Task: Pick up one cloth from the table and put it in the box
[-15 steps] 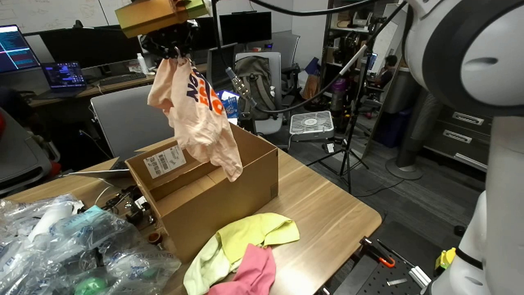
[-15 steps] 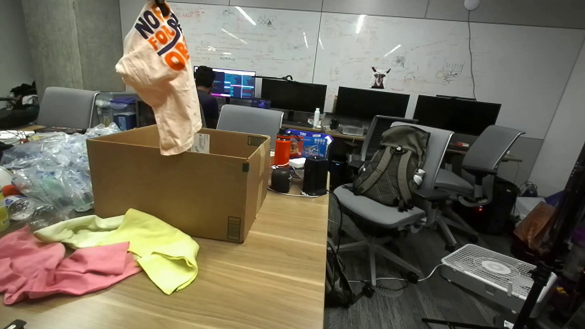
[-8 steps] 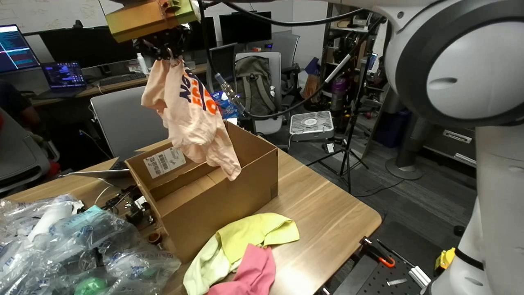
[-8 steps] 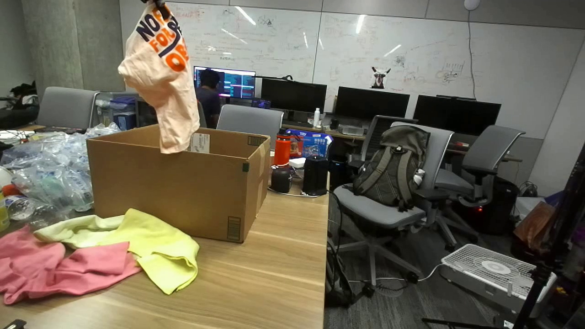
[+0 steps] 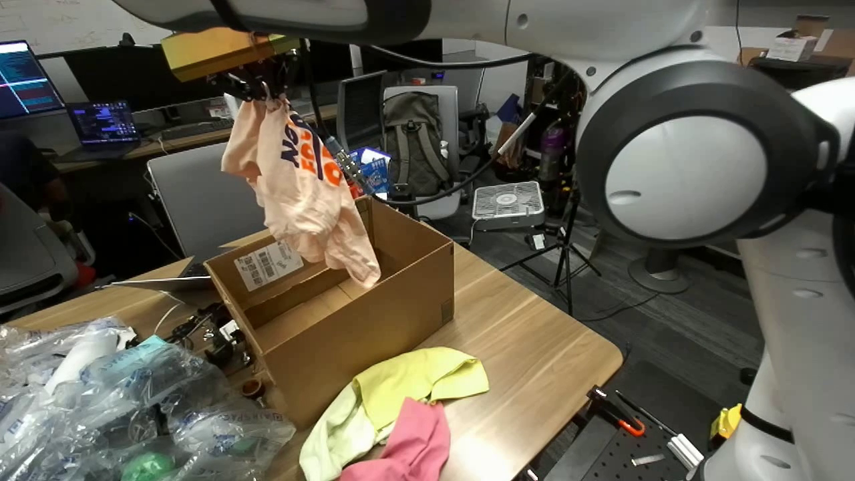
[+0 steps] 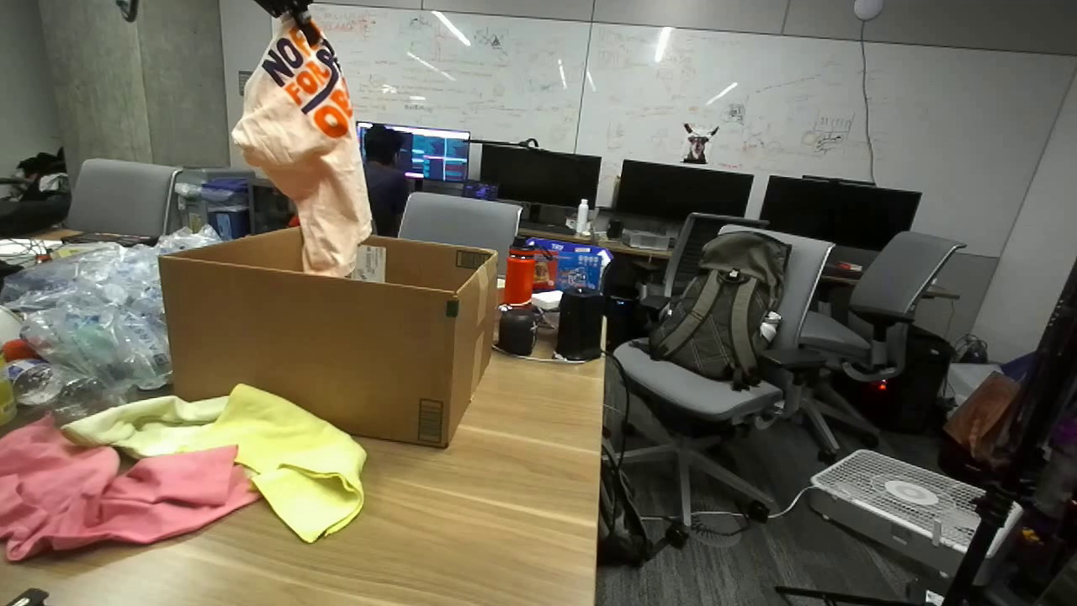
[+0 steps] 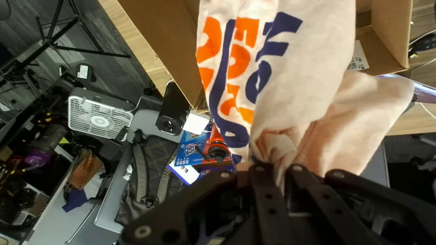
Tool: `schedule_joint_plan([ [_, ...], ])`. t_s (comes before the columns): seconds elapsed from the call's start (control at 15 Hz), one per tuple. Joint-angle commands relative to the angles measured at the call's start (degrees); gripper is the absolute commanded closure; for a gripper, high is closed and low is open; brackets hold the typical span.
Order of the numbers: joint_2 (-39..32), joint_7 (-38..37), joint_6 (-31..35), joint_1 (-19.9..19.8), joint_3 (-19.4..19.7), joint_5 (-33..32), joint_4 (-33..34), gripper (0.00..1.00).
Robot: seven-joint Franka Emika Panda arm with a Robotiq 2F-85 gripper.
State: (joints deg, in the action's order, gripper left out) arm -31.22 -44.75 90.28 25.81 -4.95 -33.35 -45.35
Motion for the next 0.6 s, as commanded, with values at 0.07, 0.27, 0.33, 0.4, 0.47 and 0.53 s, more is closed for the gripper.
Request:
schedule_joint_plan([
  [0.07, -5.9, 3.6, -1.1, 1.8, 3.3, 1.8, 10.5, 0.98],
  [0.27, -7.2, 3.8, -1.1, 0.9, 2.2, 1.2, 11.9, 0.98],
  [0.33, -7.6, 3.9, -1.2, 0.8, 2.1, 1.3, 12.5, 0.98],
  [0.4, -7.9, 3.9, -1.2, 0.8, 2.1, 1.3, 12.7, 0.98],
  [0.47, -8.2, 3.9, -1.3, 0.8, 2.1, 1.2, 13.0, 0.98],
  [0.53, -8.4, 4.0, -1.4, 0.8, 2.1, 1.2, 13.4, 0.98],
])
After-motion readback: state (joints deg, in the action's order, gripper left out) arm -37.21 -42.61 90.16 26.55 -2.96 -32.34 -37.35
